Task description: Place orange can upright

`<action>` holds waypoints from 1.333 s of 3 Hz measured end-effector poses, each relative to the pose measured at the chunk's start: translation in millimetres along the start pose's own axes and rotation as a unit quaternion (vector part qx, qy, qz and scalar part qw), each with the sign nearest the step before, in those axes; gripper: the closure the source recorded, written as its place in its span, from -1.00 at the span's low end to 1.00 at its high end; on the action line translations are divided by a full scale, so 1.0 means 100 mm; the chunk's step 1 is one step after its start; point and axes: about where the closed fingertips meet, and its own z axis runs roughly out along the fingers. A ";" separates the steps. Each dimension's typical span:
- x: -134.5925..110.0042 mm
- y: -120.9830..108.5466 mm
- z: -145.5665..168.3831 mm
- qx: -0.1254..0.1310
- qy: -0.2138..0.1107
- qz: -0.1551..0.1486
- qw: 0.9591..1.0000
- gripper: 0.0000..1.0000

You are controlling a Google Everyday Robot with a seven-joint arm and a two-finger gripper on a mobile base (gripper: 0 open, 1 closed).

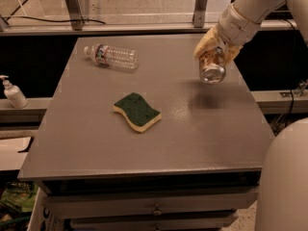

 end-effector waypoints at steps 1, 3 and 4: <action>-0.10 0.03 -0.05 0.008 0.006 -0.070 0.997 1.00; -0.22 0.08 -0.02 -0.002 -0.004 -0.153 0.988 1.00; -0.17 0.02 0.01 -0.002 -0.001 -0.166 0.986 1.00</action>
Offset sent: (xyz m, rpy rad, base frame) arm -0.0659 -0.0239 -0.0037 -0.1193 -0.0633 0.4631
